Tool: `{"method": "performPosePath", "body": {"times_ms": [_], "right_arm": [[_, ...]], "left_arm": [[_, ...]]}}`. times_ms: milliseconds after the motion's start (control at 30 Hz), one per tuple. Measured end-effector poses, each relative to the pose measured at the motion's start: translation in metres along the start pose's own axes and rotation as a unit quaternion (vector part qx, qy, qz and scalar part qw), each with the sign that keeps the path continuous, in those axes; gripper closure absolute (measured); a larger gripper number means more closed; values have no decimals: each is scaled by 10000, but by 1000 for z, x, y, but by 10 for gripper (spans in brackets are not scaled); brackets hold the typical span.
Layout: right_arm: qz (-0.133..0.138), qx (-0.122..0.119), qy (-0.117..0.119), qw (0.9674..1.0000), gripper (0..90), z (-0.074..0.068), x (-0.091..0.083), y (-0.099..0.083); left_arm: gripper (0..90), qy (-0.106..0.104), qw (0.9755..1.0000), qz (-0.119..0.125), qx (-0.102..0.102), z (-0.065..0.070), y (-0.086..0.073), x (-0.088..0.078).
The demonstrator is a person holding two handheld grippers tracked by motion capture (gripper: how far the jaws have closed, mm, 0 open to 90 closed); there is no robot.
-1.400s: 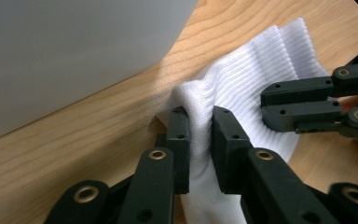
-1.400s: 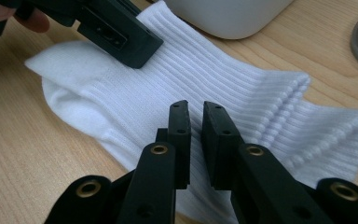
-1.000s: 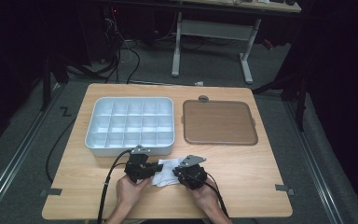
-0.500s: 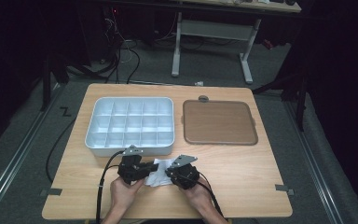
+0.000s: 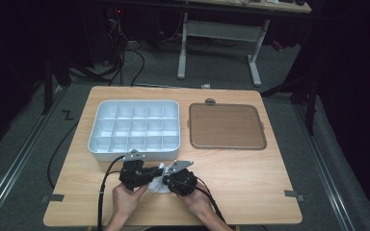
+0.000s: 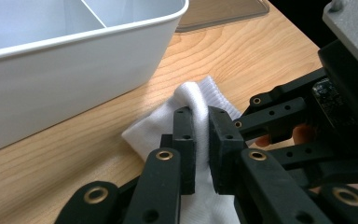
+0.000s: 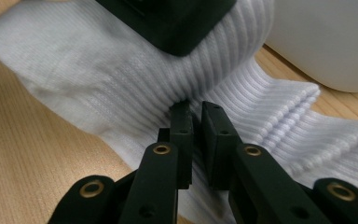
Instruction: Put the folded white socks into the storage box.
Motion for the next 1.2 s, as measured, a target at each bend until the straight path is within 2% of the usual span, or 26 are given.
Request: {"method": "performPosePath", "body": {"times_ms": [67,200,300,400,500,633,700,833,1033,1200], "right_arm": [[-26,18,14,10000,827,0,-1,0],[61,-25,-100,9999,741,0,-8,2],[283,43,-187,9994,729,2,-21,4],[478,149,-325,9982,713,10,-37,4],[522,289,-594,9964,708,24,-50,-1],[536,557,-730,9943,701,39,-56,-10],[538,670,-729,9936,700,44,-56,-15],[435,750,-699,9938,700,45,-50,-19],[201,824,-585,9947,706,46,-32,-26],[119,822,-559,9950,718,45,-28,-28]], "left_arm": [[835,95,9999,-26,-23,-2,1,1],[840,277,9996,-43,85,-6,2,0],[841,365,9993,-65,104,-9,2,0],[841,409,9991,-70,78,-11,3,-1],[841,427,9990,-69,79,-11,2,-1],[840,454,9989,-52,57,-11,2,0],[840,459,9989,-62,50,-10,2,0],[840,459,9989,-76,44,-10,2,0],[840,418,9991,-82,11,-7,2,1],[839,330,9994,-114,5,-2,1,3]]}}
Point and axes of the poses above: each handheld gripper's, and its own axes: x roughly forward along the jaws, y roughly out of its top, z roughly to its right, the point moved 3 cm from there along x, roughly forward along the jaws, and after that the axes turned 4 degrees about z, right-handed, at the moved point
